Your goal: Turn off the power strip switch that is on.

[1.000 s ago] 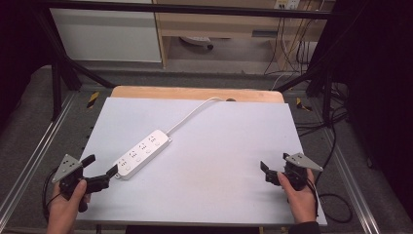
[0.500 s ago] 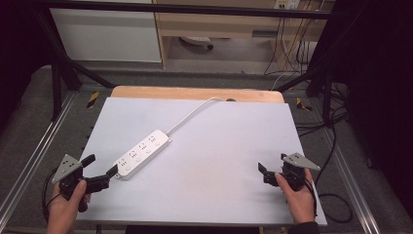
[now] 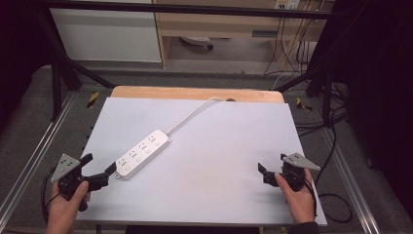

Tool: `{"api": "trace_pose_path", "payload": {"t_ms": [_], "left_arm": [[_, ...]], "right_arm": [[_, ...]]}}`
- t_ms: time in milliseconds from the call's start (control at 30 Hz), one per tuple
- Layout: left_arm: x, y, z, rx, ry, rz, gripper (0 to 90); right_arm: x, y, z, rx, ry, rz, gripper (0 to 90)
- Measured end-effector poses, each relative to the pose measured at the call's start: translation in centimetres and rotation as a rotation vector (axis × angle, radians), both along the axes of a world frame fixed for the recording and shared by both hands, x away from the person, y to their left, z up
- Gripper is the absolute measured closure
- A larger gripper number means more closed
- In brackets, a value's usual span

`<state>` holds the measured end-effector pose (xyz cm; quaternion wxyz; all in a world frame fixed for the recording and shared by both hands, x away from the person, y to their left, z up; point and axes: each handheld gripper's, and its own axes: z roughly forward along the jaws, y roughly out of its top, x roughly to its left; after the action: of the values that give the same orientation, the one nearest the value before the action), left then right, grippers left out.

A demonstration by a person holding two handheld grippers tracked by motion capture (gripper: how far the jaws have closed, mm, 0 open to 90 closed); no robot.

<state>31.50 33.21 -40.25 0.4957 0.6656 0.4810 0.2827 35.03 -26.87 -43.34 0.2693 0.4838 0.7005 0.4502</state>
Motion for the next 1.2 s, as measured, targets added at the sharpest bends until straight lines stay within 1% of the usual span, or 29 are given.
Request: {"api": "trace_pose_path", "payload": {"t_ms": [133,167,267,400,467,533,567,633,733,800,900,933,967,1067,1200], "left_arm": [[0.0,-0.1,0.3,-0.007,0.003,0.012,5.4],[0.0,-0.2,0.4,-0.02,0.004,0.014,5.4],[0.1,-0.4,0.6,-0.027,0.008,0.018,5.6],[0.2,-0.7,1.0,-0.021,0.016,0.002,6.4],[0.4,-1.0,1.1,-0.018,0.013,-0.006,8.8],[0.6,-1.4,1.3,-0.036,0.021,-0.011,9.8],[0.7,-1.5,1.3,-0.034,0.02,-0.017,9.8],[0.9,-1.9,1.6,-0.04,0.022,-0.019,10.1],[1.3,-2.4,1.9,-0.041,0.011,-0.027,11.6],[1.7,-2.7,2.0,-0.056,0.012,-0.023,11.7],[2.3,-3.1,2.4,-0.054,0.008,-0.02,11.8],[2.5,-3.2,2.5,-0.062,0.006,-0.021,11.6],[2.8,-3.3,2.7,-0.067,0.003,-0.026,11.7],[3.4,-3.7,3.2,-0.058,-0.013,-0.032,11.8],[4.4,-4.3,3.6,-0.057,-0.021,-0.034,12.3]], "right_arm": [[0.0,0.0,0.0,0.001,0.001,-0.001,3.9],[0.0,0.0,0.0,0.001,0.001,-0.001,3.9],[-0.1,0.0,0.0,0.002,0.004,-0.001,3.8],[-0.1,0.1,0.0,0.008,0.003,0.005,3.7],[-0.1,0.2,0.0,0.007,0.0,0.01,3.6],[-0.2,0.4,0.1,0.006,-0.001,0.021,3.6],[-0.2,0.4,0.1,0.006,-0.001,0.021,3.6],[-0.2,0.5,0.1,0.008,-0.002,0.025,3.6],[-0.2,0.7,0.1,0.004,0.002,0.037,3.6],[-0.2,0.8,0.0,-0.003,0.003,0.045,3.6],[-0.2,1.2,0.1,-0.004,0.002,0.058,3.6],[-0.2,1.3,0.1,0.0,0.003,0.06,3.6],[-0.2,1.3,0.1,-0.006,0.0,0.063,3.6],[-0.3,1.3,0.1,-0.009,0.001,0.068,3.6],[-0.4,1.3,0.1,-0.004,0.002,0.054,3.4]]}}
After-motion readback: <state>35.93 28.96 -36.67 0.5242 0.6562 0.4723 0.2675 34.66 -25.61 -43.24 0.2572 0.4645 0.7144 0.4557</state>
